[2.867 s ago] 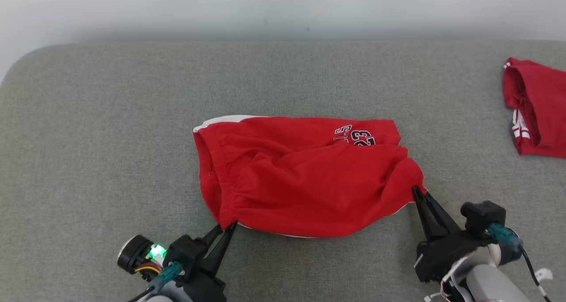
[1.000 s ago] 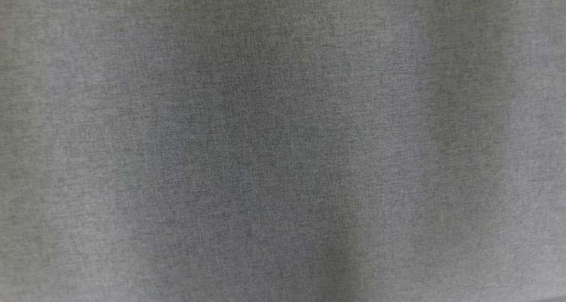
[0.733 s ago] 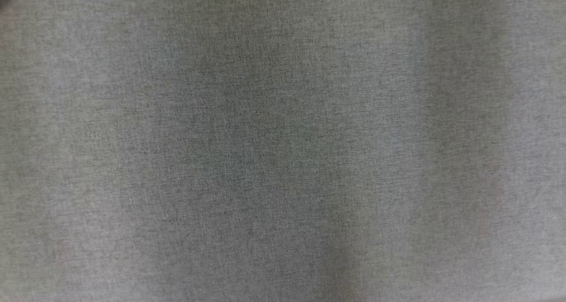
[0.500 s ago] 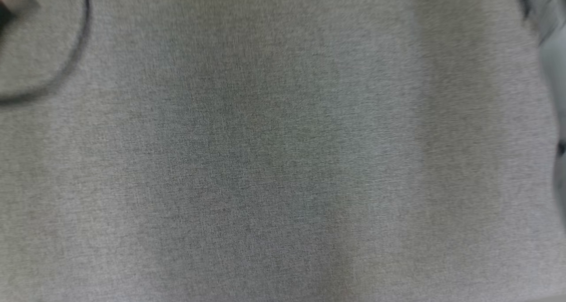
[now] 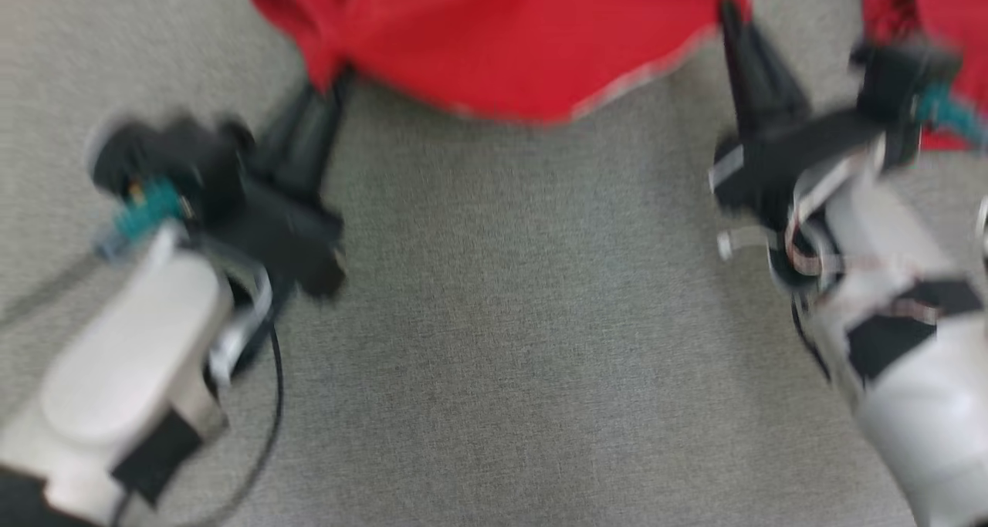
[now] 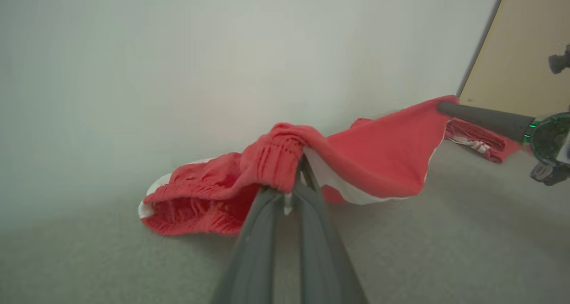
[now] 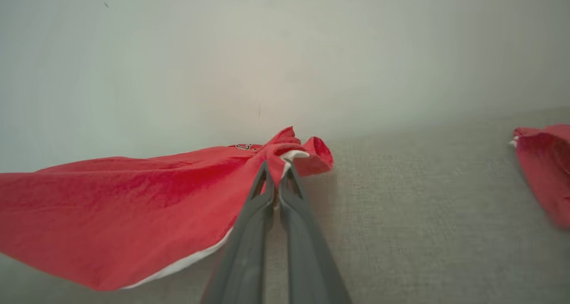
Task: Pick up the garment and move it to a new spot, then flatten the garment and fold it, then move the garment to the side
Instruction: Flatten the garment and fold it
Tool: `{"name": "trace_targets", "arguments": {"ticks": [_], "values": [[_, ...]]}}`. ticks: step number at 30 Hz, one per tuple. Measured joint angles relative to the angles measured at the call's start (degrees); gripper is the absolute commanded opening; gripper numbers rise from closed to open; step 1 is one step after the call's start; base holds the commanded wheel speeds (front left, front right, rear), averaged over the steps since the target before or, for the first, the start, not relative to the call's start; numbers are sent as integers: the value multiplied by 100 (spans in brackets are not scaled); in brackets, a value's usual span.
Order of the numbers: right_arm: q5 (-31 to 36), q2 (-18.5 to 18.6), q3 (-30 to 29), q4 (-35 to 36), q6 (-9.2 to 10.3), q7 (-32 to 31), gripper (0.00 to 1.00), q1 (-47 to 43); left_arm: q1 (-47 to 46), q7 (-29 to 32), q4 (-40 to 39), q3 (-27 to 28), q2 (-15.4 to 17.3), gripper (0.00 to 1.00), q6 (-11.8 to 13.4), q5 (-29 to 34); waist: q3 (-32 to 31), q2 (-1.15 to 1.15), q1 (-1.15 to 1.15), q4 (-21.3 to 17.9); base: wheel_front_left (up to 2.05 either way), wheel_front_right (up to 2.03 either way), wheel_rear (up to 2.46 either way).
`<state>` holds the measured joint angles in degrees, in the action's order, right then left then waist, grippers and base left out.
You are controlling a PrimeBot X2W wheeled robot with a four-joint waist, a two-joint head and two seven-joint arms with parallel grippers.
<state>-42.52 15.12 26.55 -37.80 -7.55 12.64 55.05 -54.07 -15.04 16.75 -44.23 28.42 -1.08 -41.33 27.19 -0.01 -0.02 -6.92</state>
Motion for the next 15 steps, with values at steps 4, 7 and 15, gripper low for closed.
{"name": "trace_targets", "arguments": {"ticks": [4, 7, 15], "values": [[-151, 277, -92, 475, 0, 3, 0, -954, 832, -1, -294, 53, -42, 0, 7, 101, -319, 0, -1, 36, 0, 0, 0], [-303, 376, -366, 828, -1, 8, 0, -1647, 1380, 0, -412, 43, -88, 0, -42, 274, -540, 0, 0, 79, 0, 0, 0], [-258, 447, -1370, 1958, -1, -367, 0, -3968, 2941, 0, -626, 174, -310, 0, -96, 530, -1150, 0, 0, 260, 0, 0, 0]]}}
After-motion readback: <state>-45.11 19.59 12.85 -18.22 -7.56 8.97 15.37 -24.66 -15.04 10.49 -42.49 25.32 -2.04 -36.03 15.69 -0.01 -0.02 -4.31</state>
